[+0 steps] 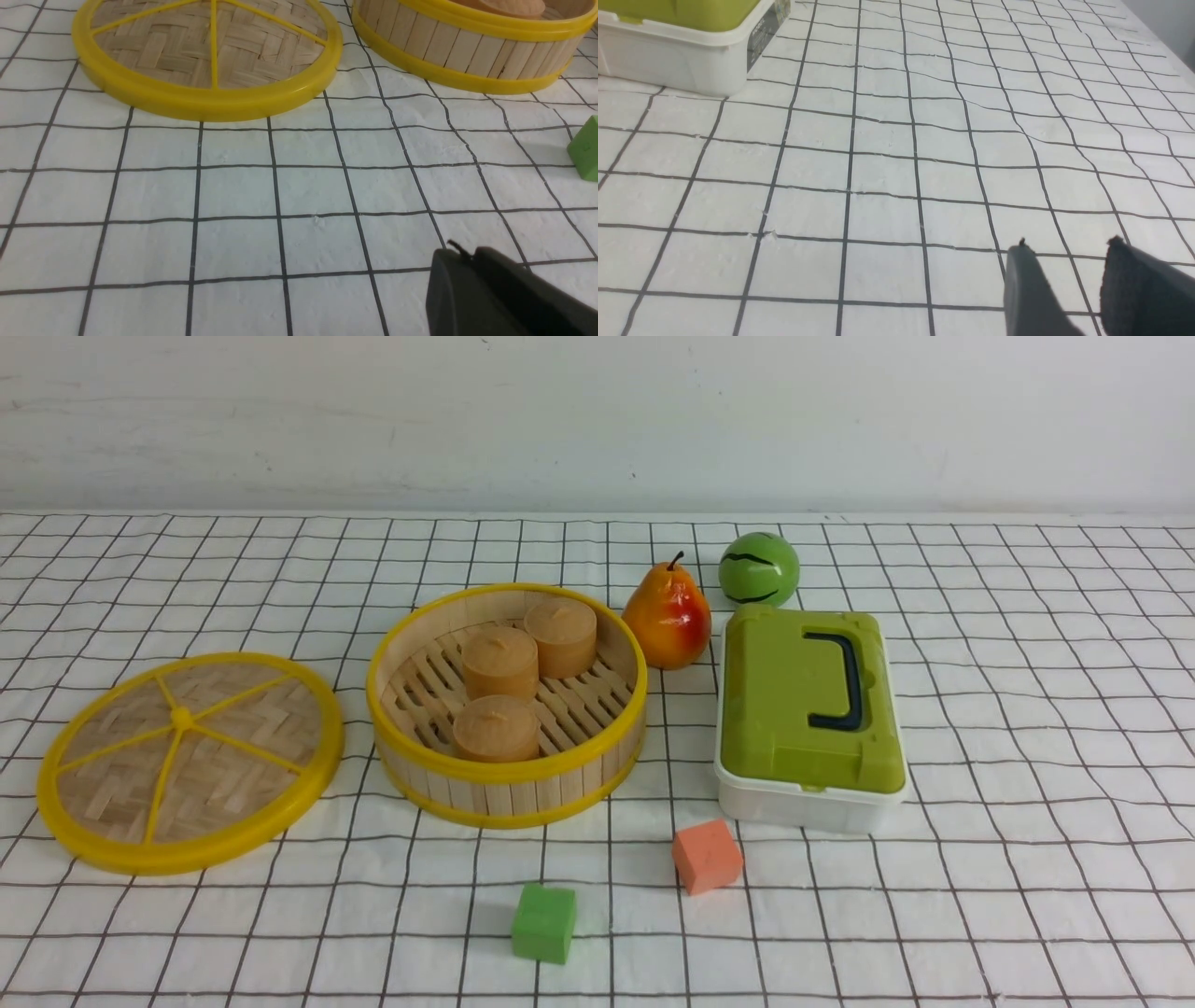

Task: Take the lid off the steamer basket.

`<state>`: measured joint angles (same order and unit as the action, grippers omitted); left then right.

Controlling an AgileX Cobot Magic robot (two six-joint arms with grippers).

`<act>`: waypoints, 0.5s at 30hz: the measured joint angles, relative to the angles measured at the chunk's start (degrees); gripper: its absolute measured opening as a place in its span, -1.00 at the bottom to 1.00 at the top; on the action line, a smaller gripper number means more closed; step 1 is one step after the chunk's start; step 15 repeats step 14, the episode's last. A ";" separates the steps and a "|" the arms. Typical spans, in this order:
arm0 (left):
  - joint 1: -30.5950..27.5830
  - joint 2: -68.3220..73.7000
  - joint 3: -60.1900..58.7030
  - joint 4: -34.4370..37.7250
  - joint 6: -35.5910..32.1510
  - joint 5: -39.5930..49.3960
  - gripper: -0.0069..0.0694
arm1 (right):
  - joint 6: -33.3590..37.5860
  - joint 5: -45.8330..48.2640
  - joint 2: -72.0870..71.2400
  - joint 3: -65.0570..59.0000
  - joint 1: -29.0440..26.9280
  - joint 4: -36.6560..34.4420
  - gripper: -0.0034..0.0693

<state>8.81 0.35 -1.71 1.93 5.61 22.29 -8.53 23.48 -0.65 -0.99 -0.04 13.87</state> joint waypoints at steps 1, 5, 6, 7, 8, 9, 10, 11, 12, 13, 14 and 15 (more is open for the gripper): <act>0.00 0.00 0.00 0.00 0.00 0.00 -0.72 | 0.00 0.00 0.00 0.00 0.00 0.00 -0.25; 0.00 0.00 0.00 0.00 0.00 0.00 -0.72 | 0.00 0.00 0.00 0.00 0.00 0.00 -0.25; 0.00 0.00 0.00 0.00 0.00 0.00 -0.72 | 0.00 0.00 0.00 0.00 0.00 0.00 -0.25; 0.00 0.00 0.00 0.00 0.00 0.00 -0.71 | 0.00 0.00 0.00 0.00 0.00 0.00 -0.25; 0.00 0.00 0.00 0.00 0.00 0.00 -0.71 | 0.00 0.00 0.00 0.00 0.00 0.00 -0.25; 0.00 0.00 0.00 0.00 0.00 0.00 -0.71 | 0.00 0.00 0.00 0.00 0.00 0.00 -0.25; 0.00 0.00 0.00 0.00 0.00 0.00 -0.71 | 0.00 0.00 0.00 0.00 0.00 0.00 -0.25; 0.00 0.00 0.00 0.00 0.00 0.00 -0.70 | 0.00 0.00 0.00 0.00 0.00 0.00 -0.25; 0.00 0.00 0.00 0.00 0.00 0.00 -0.70 | 0.00 0.00 0.00 0.00 0.00 0.00 -0.25; 0.00 0.00 0.00 0.00 0.00 0.00 -0.70 | 0.00 0.00 0.00 0.00 0.00 0.00 -0.25; 0.00 0.00 0.00 0.00 0.00 0.00 -0.69 | 0.00 0.00 0.00 0.00 0.00 0.00 -0.25; 0.00 0.00 0.00 0.00 0.00 0.00 -0.69 | 0.00 0.00 0.00 0.00 0.00 0.00 -0.25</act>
